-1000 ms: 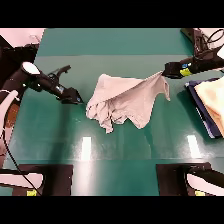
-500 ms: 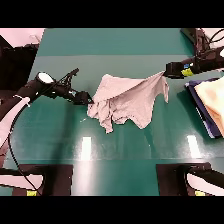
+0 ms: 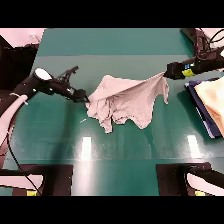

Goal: Fold the shirts.

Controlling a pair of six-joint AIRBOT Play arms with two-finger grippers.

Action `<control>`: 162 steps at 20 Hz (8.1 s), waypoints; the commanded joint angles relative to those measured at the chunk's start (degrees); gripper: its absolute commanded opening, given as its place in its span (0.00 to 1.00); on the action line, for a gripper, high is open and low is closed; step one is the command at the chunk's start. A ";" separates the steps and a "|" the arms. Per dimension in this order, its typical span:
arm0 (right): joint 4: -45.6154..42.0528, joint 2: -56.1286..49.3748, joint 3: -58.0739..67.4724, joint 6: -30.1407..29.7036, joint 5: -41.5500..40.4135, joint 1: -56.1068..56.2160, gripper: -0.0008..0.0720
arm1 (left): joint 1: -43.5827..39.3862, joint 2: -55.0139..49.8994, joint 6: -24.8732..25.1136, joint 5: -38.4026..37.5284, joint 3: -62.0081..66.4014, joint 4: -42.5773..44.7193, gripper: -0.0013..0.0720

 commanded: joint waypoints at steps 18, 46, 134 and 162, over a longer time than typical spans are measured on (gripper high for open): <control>-1.95 16.22 31.69 -1.05 -0.83 -0.44 0.03 | 6.21 31.95 -6.05 -7.65 49.33 17.07 0.05; -7.08 -30.45 33.11 2.64 -6.03 -0.96 0.74 | 6.60 -9.22 -10.14 -4.07 31.74 17.11 0.91; 11.91 16.79 38.12 -2.16 4.02 -31.85 0.03 | 21.20 27.21 -13.35 -4.11 54.55 -0.28 0.05; -2.97 -33.16 26.95 6.71 -11.74 -8.66 0.03 | 21.11 -8.17 -2.19 14.08 18.40 -5.99 0.05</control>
